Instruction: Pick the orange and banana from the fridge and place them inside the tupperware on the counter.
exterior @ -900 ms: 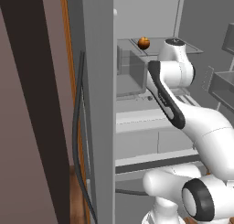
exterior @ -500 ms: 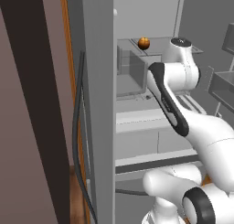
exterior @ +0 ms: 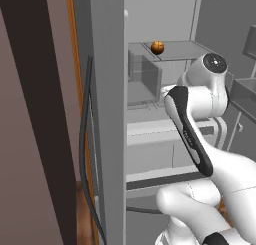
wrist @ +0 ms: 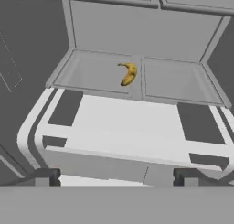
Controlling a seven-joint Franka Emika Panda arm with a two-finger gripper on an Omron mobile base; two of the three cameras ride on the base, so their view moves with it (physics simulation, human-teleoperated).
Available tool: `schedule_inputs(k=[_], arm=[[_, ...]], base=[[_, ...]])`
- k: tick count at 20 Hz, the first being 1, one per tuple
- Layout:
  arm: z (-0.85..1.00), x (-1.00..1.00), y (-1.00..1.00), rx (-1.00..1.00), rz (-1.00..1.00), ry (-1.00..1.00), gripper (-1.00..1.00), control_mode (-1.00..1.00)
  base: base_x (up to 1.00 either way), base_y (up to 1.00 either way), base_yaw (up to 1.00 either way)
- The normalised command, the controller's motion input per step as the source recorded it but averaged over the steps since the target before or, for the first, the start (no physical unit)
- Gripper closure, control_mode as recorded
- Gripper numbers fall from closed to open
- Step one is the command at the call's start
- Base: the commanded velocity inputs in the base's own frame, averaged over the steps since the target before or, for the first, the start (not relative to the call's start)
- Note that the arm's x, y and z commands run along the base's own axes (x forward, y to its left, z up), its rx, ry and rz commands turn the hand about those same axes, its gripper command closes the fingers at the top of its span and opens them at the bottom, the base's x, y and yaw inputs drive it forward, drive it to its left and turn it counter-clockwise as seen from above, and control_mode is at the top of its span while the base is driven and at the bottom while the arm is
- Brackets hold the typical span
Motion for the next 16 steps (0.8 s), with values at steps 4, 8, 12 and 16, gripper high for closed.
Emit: schedule_inputs(k=[4,8,12,16], arm=[[0.59,0.0,-0.16,0.0,-0.02,-0.2,-1.0,-1.0],[0.68,0.0,-0.19,0.02,-0.03,-0.11,-1.0,-1.0],[0.5,0.0,-0.22,0.07,-0.04,-0.02,-1.0,-1.0],[0.4,0.02,-0.25,0.12,-0.06,0.0,-1.0,-1.0]], base=[[0.0,0.0,0.0],[0.0,0.0,0.0],[0.0,0.0,0.0],[0.0,0.0,0.0]])
